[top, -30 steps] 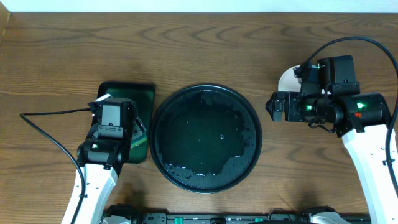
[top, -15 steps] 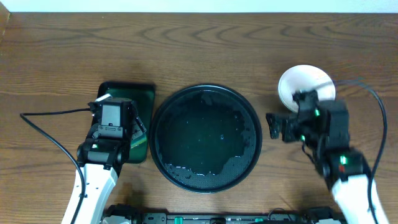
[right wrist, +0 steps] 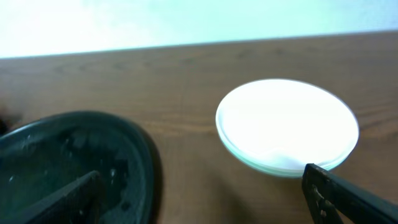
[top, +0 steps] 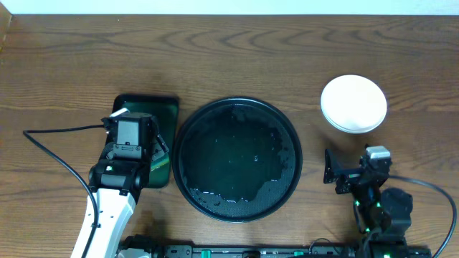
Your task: Clean dirty plates on tray and stack at the side
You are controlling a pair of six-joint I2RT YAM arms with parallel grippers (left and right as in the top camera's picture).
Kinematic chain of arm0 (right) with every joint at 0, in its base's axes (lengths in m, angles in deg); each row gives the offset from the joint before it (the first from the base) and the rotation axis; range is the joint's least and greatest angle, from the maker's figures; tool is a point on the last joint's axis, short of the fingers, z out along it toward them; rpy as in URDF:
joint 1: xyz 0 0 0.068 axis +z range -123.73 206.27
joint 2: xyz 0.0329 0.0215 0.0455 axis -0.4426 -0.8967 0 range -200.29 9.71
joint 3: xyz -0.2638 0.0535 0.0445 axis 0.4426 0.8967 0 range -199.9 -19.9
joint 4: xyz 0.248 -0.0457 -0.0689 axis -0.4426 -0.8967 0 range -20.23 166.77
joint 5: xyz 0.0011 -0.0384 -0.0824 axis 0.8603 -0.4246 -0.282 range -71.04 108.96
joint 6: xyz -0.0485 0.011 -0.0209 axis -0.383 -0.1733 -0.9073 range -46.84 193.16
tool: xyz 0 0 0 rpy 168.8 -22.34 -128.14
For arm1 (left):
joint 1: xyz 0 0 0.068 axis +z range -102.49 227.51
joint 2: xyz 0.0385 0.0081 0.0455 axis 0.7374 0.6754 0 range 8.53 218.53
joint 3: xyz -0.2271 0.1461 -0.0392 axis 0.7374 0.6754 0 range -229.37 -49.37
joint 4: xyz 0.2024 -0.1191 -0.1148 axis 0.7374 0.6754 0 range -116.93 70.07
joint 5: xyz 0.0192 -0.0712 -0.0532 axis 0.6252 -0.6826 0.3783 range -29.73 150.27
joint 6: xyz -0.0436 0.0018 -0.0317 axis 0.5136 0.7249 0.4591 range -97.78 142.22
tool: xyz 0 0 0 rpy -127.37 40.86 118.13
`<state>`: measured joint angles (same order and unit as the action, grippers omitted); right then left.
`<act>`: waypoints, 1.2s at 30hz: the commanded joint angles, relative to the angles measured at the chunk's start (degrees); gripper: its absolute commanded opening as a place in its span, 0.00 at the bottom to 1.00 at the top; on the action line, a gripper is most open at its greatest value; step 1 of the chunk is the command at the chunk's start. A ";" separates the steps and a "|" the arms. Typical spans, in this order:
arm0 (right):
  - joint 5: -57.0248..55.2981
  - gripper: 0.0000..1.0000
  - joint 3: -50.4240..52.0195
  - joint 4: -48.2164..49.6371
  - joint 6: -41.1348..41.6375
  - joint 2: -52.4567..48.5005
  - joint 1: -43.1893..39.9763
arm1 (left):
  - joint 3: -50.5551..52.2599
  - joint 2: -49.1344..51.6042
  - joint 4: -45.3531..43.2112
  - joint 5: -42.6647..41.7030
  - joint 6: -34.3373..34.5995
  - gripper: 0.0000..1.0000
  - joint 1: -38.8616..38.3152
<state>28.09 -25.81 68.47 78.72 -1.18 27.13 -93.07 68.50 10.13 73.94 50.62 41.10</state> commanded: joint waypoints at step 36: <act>-9.05 0.99 5.60 4.00 -7.10 10.60 -4.24 | -0.98 -0.07 0.02 0.74 -0.74 0.80 0.02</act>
<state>19.54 -20.48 72.52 72.47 9.02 23.33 -93.07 68.50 10.13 73.96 50.62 41.10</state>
